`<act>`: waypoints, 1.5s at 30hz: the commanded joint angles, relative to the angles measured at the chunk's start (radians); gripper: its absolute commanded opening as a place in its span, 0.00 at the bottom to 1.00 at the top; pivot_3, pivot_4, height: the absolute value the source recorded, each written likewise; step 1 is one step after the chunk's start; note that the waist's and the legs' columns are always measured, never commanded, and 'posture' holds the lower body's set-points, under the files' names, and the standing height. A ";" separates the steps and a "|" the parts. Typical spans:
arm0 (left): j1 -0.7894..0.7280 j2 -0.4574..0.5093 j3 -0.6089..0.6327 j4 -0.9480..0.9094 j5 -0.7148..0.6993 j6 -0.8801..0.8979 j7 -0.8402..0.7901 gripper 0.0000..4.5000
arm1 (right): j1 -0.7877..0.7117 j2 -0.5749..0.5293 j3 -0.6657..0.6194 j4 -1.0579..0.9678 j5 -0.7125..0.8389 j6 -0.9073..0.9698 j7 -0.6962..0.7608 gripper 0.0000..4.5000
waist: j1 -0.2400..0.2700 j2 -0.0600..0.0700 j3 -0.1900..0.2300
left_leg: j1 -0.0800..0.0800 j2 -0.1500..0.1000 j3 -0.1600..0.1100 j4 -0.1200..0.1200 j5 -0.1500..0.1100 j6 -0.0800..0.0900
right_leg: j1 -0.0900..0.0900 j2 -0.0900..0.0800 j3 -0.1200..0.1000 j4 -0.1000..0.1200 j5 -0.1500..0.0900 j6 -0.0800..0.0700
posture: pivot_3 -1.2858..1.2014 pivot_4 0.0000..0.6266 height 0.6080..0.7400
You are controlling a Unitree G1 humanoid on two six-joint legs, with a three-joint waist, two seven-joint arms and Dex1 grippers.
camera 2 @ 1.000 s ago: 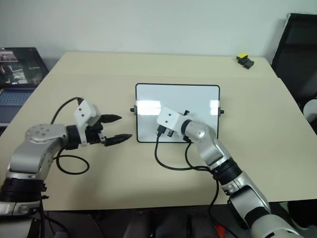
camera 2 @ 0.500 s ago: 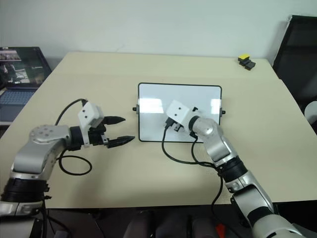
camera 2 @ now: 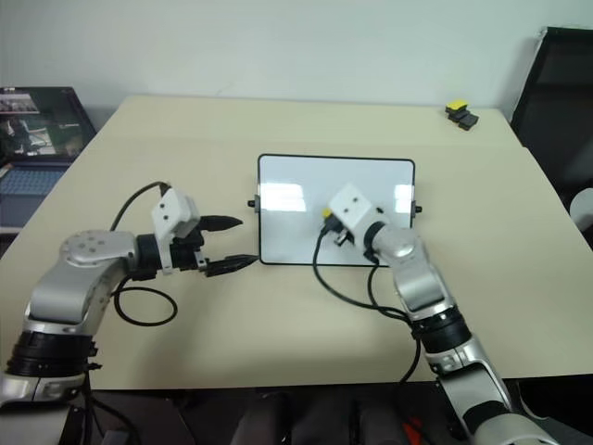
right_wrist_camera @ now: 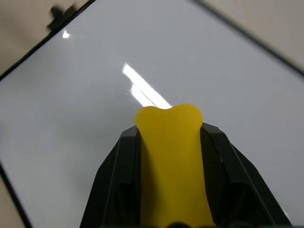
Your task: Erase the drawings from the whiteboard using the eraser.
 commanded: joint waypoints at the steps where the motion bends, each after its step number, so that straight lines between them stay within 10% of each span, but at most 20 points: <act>1: -0.030 0.007 -0.005 -0.069 -0.015 -0.003 -0.011 1.00 | 0.033 -0.046 -0.076 -0.182 0.038 0.081 0.003 0.29 | 0.000 0.000 0.000 | 0.000 0.000 0.000 -0.001 0.000 0.000 | 0.000 0.000 0.000 -0.001 0.000 0.000 | 0.52 0.24 1.00; 20: -0.003 0.001 -0.009 -0.210 -0.024 0.016 0.010 1.00 | 0.816 -0.147 -0.378 -0.637 0.278 -0.075 0.081 0.29 | -0.009 0.000 0.000 | 0.003 -0.001 0.004 -0.003 -0.001 -0.001 | 0.001 0.003 0.004 -0.001 -0.003 0.005 | 0.52 0.24 1.00; 45: 0.032 0.012 -0.035 -0.218 -0.079 0.006 -0.051 1.00 | 0.515 -0.258 -0.140 -0.526 0.134 0.023 -0.053 0.29 | -0.002 0.000 0.000 | 0.002 0.000 0.000 0.000 -0.001 -0.001 | 0.002 0.005 0.004 0.000 -0.002 0.002 | 0.52 0.24 1.00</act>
